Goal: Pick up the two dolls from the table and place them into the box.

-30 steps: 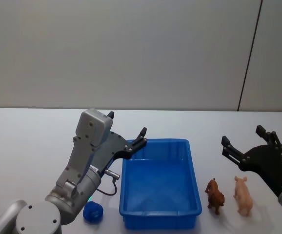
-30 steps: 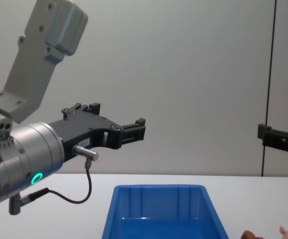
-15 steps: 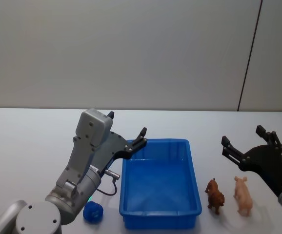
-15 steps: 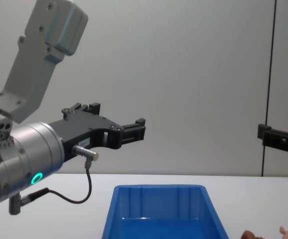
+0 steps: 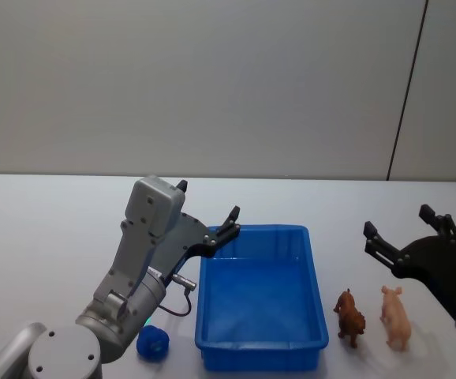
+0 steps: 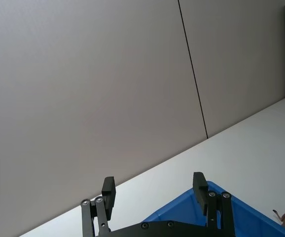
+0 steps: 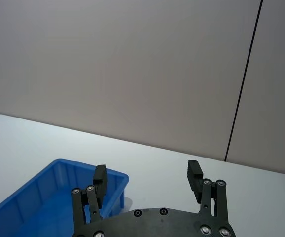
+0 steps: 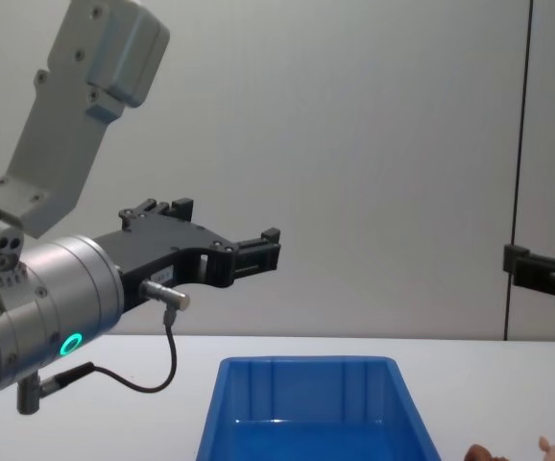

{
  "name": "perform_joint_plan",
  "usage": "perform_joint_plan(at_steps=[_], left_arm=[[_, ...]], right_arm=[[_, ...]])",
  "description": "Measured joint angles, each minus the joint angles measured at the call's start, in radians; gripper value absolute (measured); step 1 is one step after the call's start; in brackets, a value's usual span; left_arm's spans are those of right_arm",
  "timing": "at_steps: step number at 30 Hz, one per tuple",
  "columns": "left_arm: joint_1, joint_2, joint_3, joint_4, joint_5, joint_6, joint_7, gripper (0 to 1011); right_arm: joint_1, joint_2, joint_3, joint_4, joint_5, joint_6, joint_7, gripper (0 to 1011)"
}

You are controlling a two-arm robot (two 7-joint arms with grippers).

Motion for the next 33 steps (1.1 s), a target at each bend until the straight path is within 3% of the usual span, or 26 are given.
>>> perform_joint_plan(at_steps=[16, 33], left_arm=[[0.0, 0.0, 0.0, 0.0, 0.0, 0.0, 0.0, 1001], [0.0, 0.0, 0.0, 0.0, 0.0, 0.0, 0.0, 1000]], right_arm=[[0.011, 0.054, 0.046, 0.086, 0.031, 0.08, 0.061, 1001], [0.042, 0.072, 0.054, 0.186, 0.027, 0.195, 0.154, 1001]])
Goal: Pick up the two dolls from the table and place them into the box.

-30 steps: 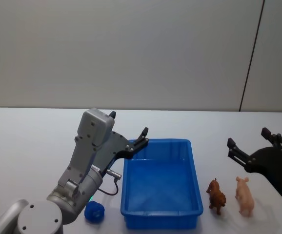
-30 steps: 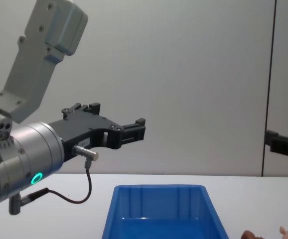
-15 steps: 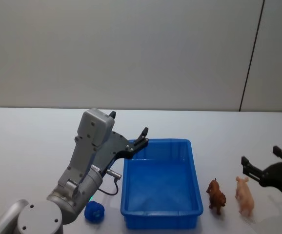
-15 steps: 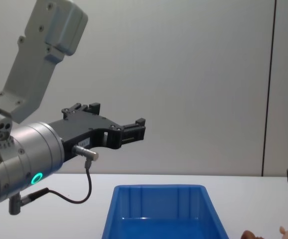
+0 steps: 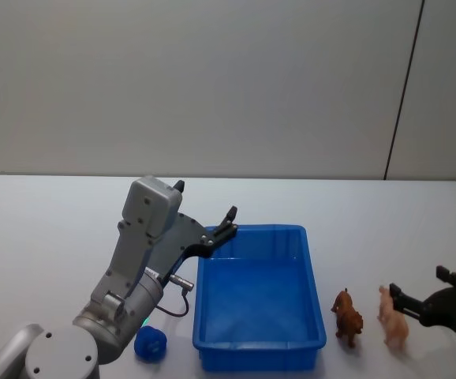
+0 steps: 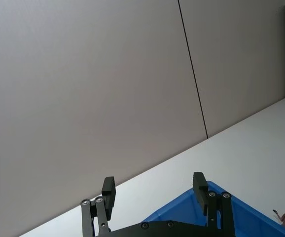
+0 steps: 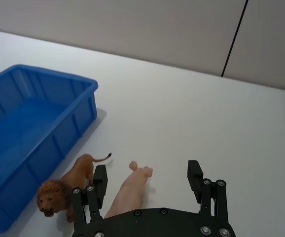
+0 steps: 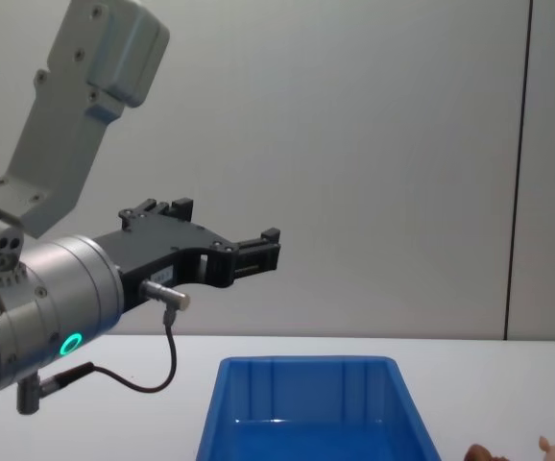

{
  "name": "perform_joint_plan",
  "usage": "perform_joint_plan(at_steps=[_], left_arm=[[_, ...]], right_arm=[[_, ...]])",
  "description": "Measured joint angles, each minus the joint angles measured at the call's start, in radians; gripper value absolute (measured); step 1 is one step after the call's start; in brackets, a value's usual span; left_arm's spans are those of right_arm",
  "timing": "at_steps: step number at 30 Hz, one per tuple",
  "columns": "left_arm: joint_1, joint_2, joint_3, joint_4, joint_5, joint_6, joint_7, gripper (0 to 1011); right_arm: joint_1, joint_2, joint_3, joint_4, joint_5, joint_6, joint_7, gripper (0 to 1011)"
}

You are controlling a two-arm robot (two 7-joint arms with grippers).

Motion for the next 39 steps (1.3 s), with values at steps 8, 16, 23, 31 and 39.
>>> perform_joint_plan(at_steps=[8, 16, 23, 31, 39], left_arm=[[0.0, 0.0, 0.0, 0.0, 0.0, 0.0, 0.0, 1001], [0.0, 0.0, 0.0, 0.0, 0.0, 0.0, 0.0, 1000], [0.0, 0.0, 0.0, 0.0, 0.0, 0.0, 0.0, 1000], [0.0, 0.0, 0.0, 0.0, 0.0, 0.0, 0.0, 1000], [0.0, 0.0, 0.0, 0.0, 0.0, 0.0, 0.0, 1000]], right_arm=[[0.022, -0.01, -0.011, 0.044, -0.006, 0.048, 0.039, 1001], [0.038, -0.024, -0.027, 0.073, -0.021, 0.08, 0.059, 1001], [0.053, -0.039, -0.042, 0.094, -0.038, 0.112, 0.062, 1001], [0.067, -0.054, -0.054, 0.116, -0.051, 0.145, 0.057, 996], [0.08, -0.066, -0.063, 0.132, -0.06, 0.174, 0.05, 806]])
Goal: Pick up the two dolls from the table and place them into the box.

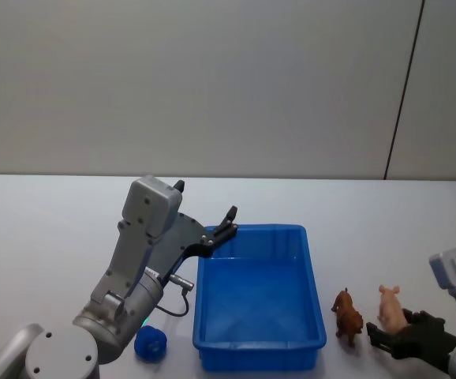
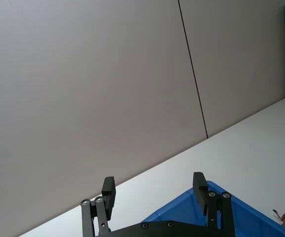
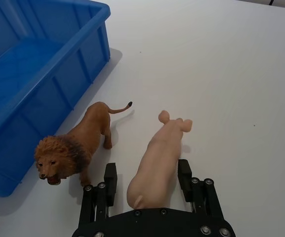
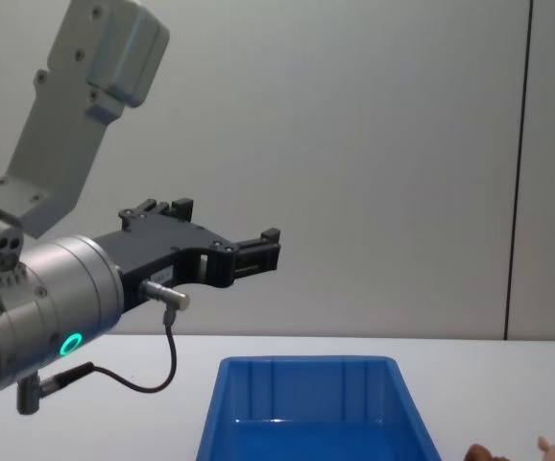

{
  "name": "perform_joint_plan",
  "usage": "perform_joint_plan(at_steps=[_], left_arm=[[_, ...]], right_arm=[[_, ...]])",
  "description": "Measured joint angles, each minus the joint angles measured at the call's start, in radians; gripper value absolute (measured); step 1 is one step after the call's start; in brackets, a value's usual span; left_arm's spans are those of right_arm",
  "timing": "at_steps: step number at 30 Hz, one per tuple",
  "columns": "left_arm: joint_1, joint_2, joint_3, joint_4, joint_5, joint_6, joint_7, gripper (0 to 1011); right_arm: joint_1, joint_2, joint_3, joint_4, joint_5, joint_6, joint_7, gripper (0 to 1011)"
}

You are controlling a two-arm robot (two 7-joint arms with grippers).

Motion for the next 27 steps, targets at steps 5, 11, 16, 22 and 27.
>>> perform_joint_plan(at_steps=[5, 11, 16, 22, 27], left_arm=[[0.0, 0.0, 0.0, 0.0, 0.0, 0.0, 0.0, 1001], [0.0, 0.0, 0.0, 0.0, 0.0, 0.0, 0.0, 1000], [0.0, 0.0, 0.0, 0.0, 0.0, 0.0, 0.0, 1001], [0.0, 0.0, 0.0, 0.0, 0.0, 0.0, 0.0, 1000], [0.0, 0.0, 0.0, 0.0, 0.0, 0.0, 0.0, 1000]], right_arm=[[0.003, -0.003, -0.003, 0.003, -0.003, 0.01, -0.003, 646], [0.004, -0.004, -0.004, 0.001, -0.006, 0.011, -0.01, 446], [0.002, -0.004, -0.003, -0.014, -0.009, -0.006, -0.021, 378], [0.001, -0.004, -0.001, -0.032, -0.015, -0.035, -0.04, 378], [0.005, -0.007, 0.001, -0.055, -0.023, -0.069, -0.055, 378]])
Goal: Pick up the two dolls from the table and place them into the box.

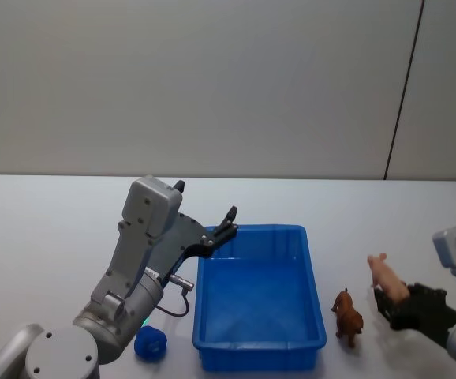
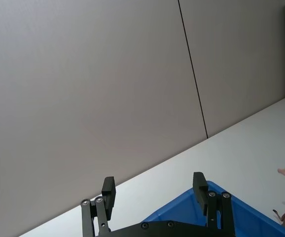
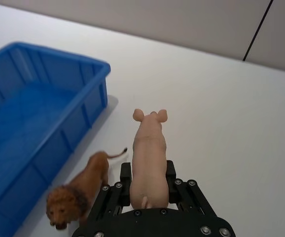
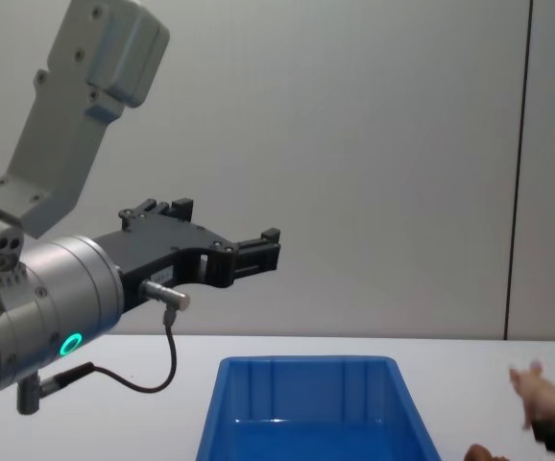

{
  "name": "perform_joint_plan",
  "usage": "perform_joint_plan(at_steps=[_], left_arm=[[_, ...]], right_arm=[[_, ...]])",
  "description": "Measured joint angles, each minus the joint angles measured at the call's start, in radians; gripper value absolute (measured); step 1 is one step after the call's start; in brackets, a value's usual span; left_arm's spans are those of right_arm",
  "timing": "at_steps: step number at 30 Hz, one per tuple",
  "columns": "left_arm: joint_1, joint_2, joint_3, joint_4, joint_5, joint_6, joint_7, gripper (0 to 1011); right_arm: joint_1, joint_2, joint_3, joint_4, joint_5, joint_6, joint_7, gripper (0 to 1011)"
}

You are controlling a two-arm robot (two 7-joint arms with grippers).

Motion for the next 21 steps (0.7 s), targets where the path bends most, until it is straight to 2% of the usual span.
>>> perform_joint_plan(at_steps=[7, 16, 21], left_arm=[[0.0, 0.0, 0.0, 0.0, 0.0, 0.0, 0.0, 1000], [0.0, 0.0, 0.0, 0.0, 0.0, 0.0, 0.0, 1000], [0.0, 0.0, 0.0, 0.0, 0.0, 0.0, 0.0, 1001]], right_arm=[[0.021, -0.008, -0.001, -0.025, -0.018, -0.042, 0.01, 378], [0.063, -0.028, -0.017, -0.034, -0.053, -0.066, 0.084, 378], [0.095, -0.05, -0.039, -0.022, -0.079, -0.066, 0.139, 378]])
